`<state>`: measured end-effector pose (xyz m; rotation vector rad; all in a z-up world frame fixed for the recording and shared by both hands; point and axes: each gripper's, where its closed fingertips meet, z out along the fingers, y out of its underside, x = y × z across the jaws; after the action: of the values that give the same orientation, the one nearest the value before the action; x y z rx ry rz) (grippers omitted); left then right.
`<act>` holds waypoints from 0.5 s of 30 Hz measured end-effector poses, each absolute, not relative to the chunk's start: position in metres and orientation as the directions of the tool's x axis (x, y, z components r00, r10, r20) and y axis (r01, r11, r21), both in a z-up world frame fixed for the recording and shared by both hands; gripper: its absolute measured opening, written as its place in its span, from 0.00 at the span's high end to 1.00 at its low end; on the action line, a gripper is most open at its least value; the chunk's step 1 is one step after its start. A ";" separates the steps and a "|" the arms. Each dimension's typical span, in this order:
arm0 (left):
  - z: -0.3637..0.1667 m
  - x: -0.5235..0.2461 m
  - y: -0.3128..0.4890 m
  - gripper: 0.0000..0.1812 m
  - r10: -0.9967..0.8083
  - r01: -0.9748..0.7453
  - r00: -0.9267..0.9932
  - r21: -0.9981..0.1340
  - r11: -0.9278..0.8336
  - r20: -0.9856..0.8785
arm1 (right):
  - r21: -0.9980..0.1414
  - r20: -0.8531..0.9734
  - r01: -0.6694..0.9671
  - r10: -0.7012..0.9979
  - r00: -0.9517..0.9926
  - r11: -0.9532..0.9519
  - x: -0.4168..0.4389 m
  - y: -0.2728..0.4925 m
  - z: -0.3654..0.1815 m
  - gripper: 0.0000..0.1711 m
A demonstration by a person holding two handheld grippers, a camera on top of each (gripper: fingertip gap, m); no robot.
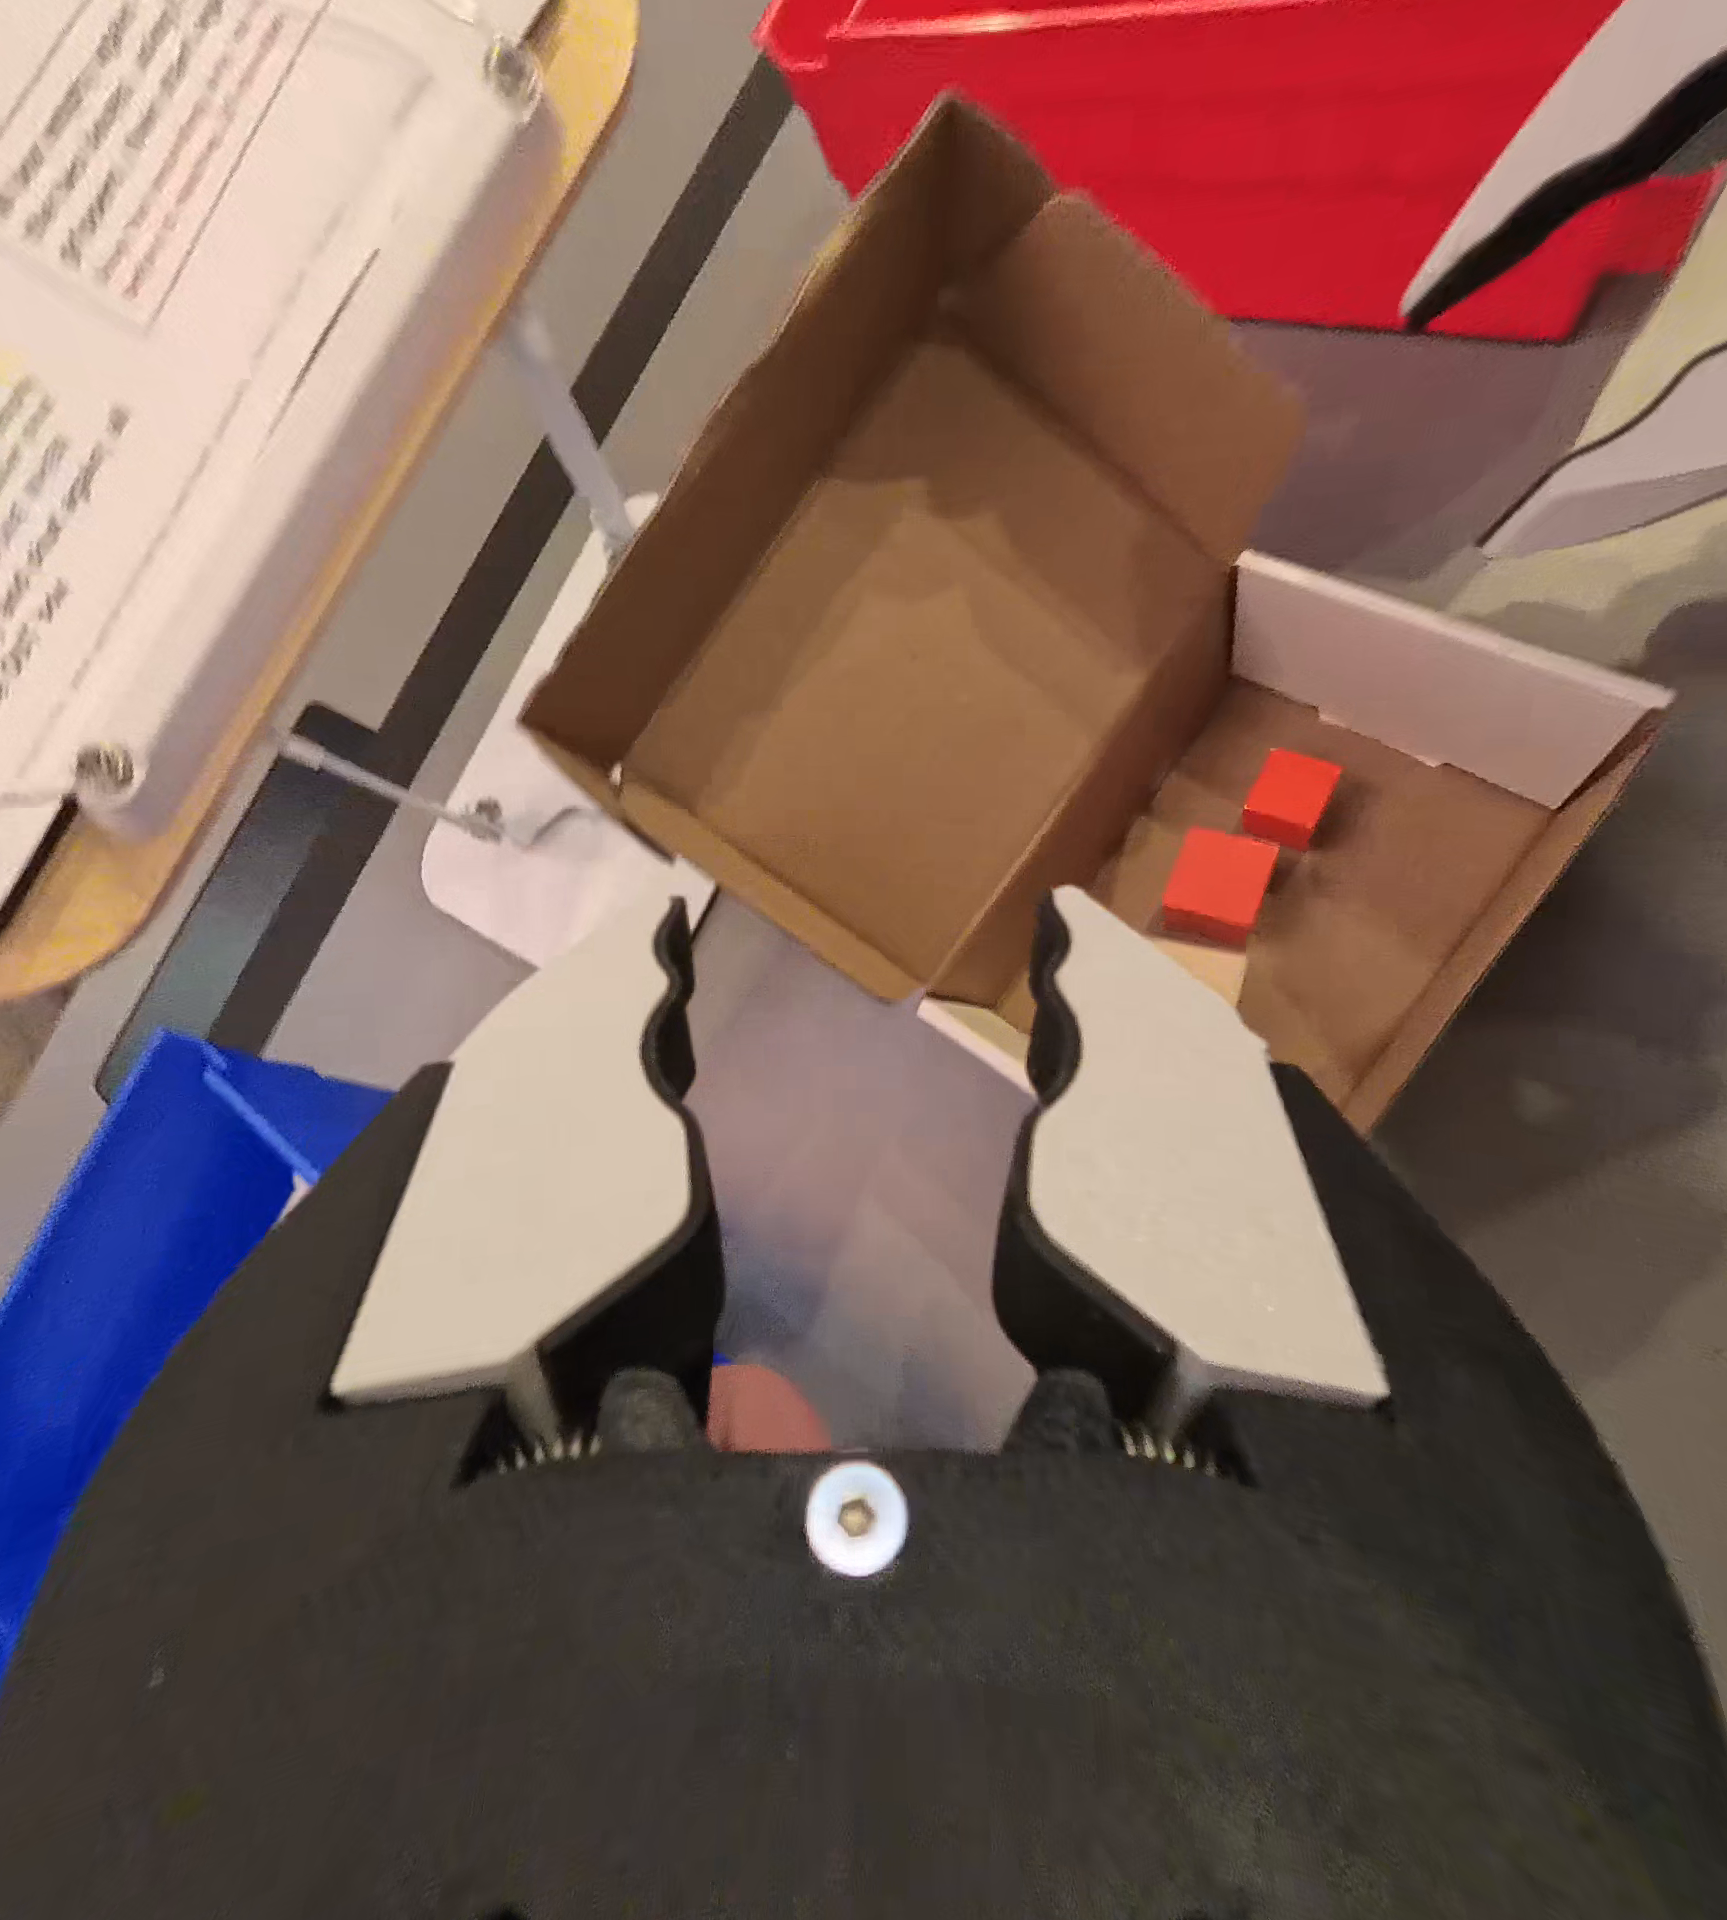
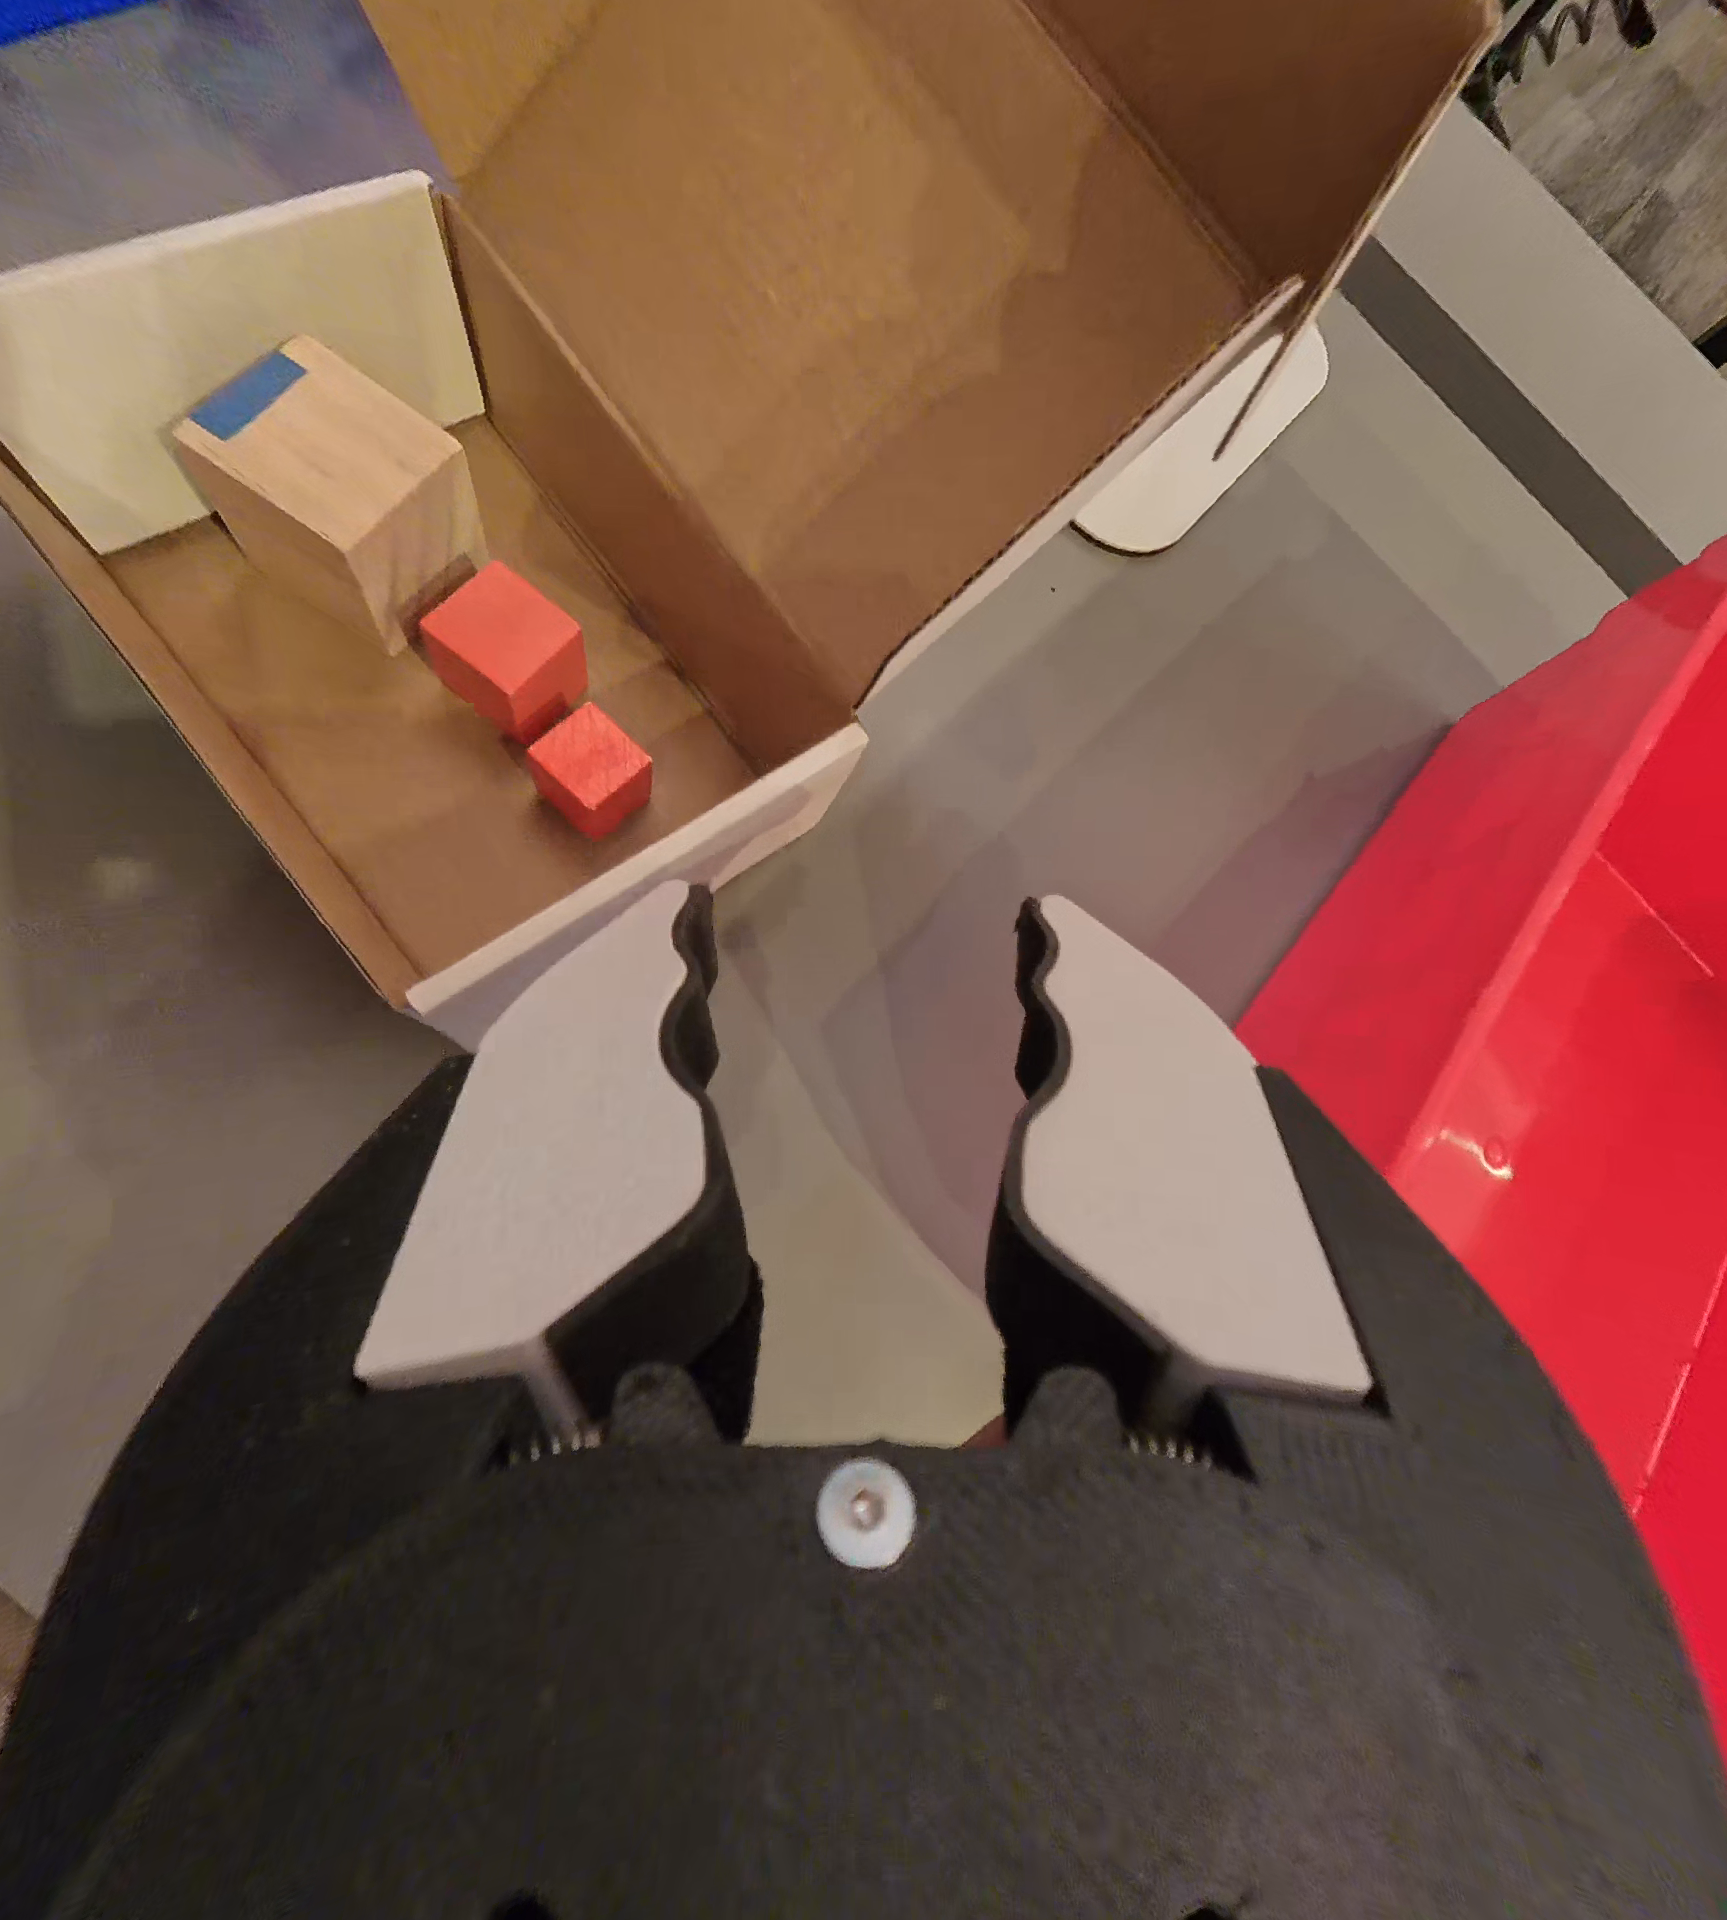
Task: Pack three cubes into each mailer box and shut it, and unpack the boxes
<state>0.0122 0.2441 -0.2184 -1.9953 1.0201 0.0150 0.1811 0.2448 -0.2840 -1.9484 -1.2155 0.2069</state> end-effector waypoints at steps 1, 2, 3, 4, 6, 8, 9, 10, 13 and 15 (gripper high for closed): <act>-0.224 0.005 0.243 0.65 -0.642 -0.660 0.676 -0.683 -0.311 -0.362 | -0.715 0.265 0.670 0.808 0.526 -0.201 0.179 0.246 -0.282 0.69; -0.229 0.001 0.243 0.64 -0.637 -0.661 0.683 -0.675 -0.330 -0.358 | -0.719 0.270 0.666 0.802 0.532 -0.199 0.177 0.247 -0.279 0.69; -0.234 0.001 0.241 0.64 -0.643 -0.655 0.685 -0.678 -0.334 -0.344 | -0.718 0.279 0.667 0.796 0.538 -0.199 0.176 0.249 -0.278 0.69; -0.238 0.004 0.239 0.64 -0.648 -0.644 0.688 -0.686 -0.339 -0.325 | -0.719 0.284 0.666 0.792 0.540 -0.197 0.174 0.250 -0.276 0.69; -0.250 0.007 0.238 0.63 -0.652 -0.627 0.700 -0.688 -0.365 -0.291 | -0.731 0.266 0.651 0.794 0.547 -0.203 0.169 0.250 -0.275 0.69; -0.261 0.010 0.239 0.62 -0.656 -0.621 0.703 -0.687 -0.377 -0.275 | -0.751 0.199 0.615 0.805 0.559 -0.242 0.162 0.249 -0.277 0.70; -0.266 0.013 0.238 0.61 -0.666 -0.619 0.699 -0.686 -0.382 -0.260 | -0.754 0.168 0.602 0.809 0.564 -0.263 0.160 0.249 -0.279 0.70; -0.269 0.014 0.238 0.61 -0.667 -0.617 0.701 -0.685 -0.388 -0.253 | -0.756 0.147 0.593 0.810 0.567 -0.278 0.159 0.250 -0.281 0.70; -0.275 0.017 0.238 0.61 -0.663 -0.598 0.712 -0.694 -0.401 -0.230 | -0.775 0.056 0.538 0.813 0.580 -0.331 0.151 0.252 -0.281 0.70; -0.276 0.022 0.238 0.61 -0.668 -0.583 0.713 -0.709 -0.397 -0.212 | -0.776 0.057 0.537 0.811 0.582 -0.330 0.148 0.255 -0.281 0.69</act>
<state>0.0218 0.2378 -0.2757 -2.1091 0.9486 -0.1339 0.1475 0.2549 -0.2807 -2.0203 -1.0725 0.4404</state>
